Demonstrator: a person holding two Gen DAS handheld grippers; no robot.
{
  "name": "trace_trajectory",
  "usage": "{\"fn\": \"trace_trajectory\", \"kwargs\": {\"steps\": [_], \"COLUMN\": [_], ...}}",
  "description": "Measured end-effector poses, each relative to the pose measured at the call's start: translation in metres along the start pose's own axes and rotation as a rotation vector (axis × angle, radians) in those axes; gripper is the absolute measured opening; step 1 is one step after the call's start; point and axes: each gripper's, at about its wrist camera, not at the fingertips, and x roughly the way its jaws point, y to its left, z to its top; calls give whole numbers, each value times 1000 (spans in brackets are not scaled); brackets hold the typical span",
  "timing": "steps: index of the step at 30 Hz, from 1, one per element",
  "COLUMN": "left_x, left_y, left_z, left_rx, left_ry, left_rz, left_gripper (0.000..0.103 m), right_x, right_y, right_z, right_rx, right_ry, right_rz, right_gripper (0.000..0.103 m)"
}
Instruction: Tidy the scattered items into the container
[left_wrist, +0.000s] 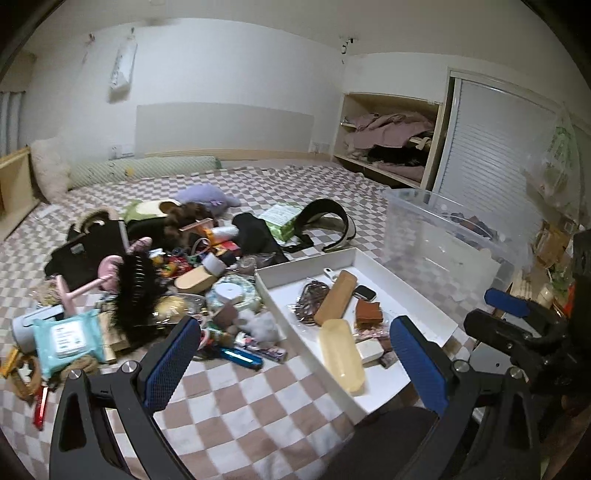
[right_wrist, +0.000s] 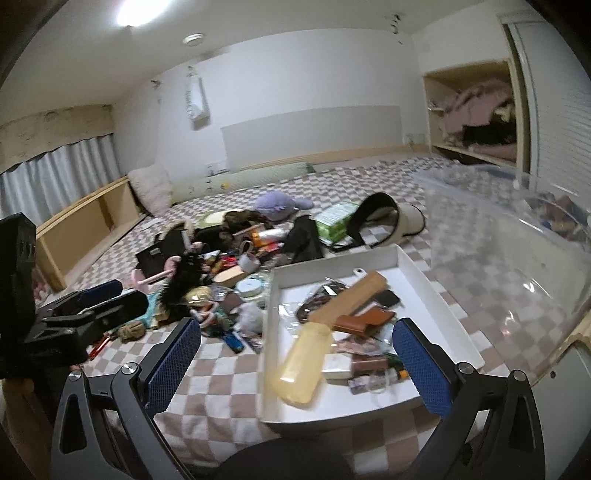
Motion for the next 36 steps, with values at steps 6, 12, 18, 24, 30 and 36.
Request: {"fn": "trace_trajectory", "kwargs": {"steps": [6,12,18,24,30,36], "left_x": [-25,-43,-55,-61,-63,-60], "left_y": [14,24,29,33,34,32], "left_z": [-11,-22,-32,-37,-42,-46], "left_rx": [-29,-62,-63,-69,-66,-62], "left_ry": [-14,-21,-16,-11,-3,9], "left_rz": [33,60,78,82,88,87], "left_gripper": [103,103,103,103,103,103], "right_x": [-7,-12,-16,-19,-19,-19], "right_y": [24,36,46,53,56,59], "right_z": [-4,-10,-16,-21,-26,-28], "right_rx": [-56,-72,-78,-91,-99,-101], "right_ry": [6,8,8,6,13,19], "right_rz": [-3,8,17,10,7,7], "right_gripper": [103,103,103,103,103,103]}}
